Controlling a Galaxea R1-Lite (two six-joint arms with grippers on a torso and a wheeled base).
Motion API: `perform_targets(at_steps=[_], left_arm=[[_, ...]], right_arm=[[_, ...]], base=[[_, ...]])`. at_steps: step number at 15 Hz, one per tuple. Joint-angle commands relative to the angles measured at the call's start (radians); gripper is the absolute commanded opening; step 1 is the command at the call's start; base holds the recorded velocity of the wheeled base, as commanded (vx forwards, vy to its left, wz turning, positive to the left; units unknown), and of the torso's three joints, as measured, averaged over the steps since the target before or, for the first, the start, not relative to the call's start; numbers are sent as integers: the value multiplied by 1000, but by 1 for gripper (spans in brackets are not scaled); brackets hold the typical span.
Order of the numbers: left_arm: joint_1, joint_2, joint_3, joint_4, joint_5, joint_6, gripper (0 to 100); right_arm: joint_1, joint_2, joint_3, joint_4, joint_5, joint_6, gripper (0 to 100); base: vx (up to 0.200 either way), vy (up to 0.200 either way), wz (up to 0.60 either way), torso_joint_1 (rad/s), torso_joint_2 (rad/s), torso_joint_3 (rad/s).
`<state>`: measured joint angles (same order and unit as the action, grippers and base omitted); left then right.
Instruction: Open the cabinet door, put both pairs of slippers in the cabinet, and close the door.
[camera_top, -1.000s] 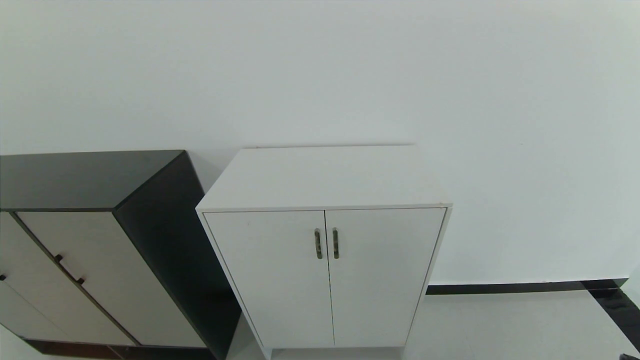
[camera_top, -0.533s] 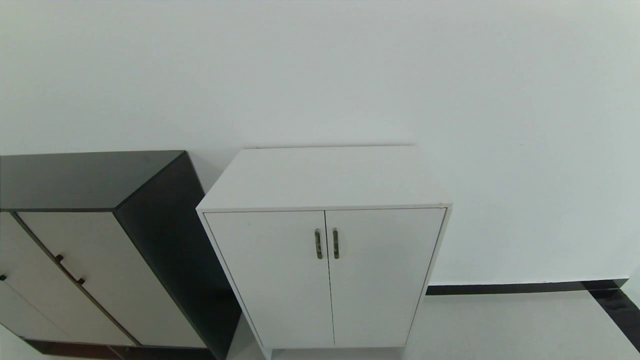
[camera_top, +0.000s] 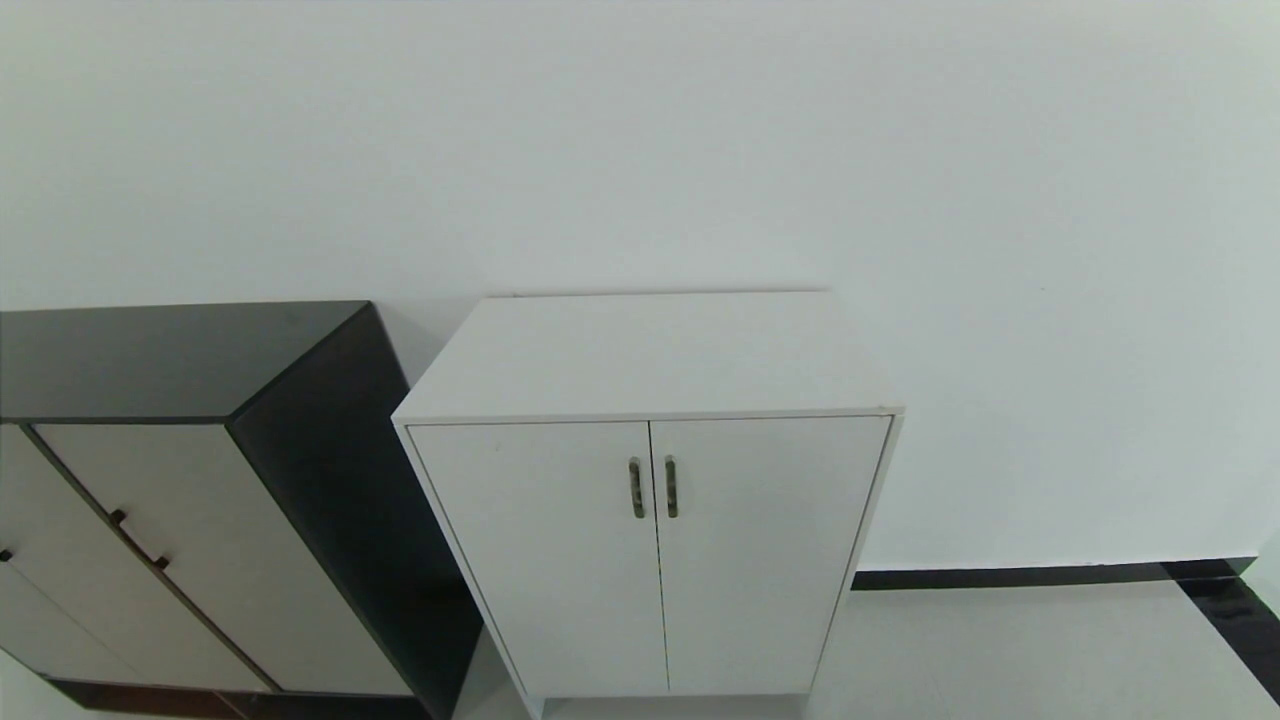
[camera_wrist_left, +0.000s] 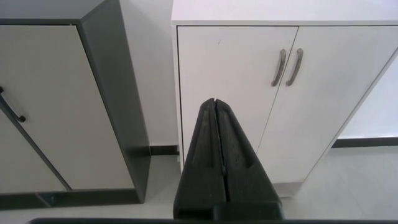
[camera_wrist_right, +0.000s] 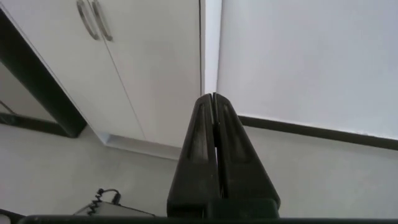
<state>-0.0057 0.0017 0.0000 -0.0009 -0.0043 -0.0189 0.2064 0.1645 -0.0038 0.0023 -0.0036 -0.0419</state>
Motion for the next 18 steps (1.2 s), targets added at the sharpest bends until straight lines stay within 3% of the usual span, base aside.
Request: perform_targets(at_steps=[1,4,7,18], left_arm=[[0,0,0,-1,0,-1,0],[0,0,0,-1,0,-1,0],[0,0,0,-1,0,-1,0],[0,0,0,-1,0,5,0]], right_arm=[[-30,32,4,1,-3,-3,0],[-171,-22,4,1,-3,-4,0],[-205,-103,4,1,-3,-3,0],[-206,-163,4,1,-1,25,0]], base=[[0,0,0,0,0,0],[0,0,0,0,0,0],[0,0,0,0,0,0],[0,0,0,0,0,0]])
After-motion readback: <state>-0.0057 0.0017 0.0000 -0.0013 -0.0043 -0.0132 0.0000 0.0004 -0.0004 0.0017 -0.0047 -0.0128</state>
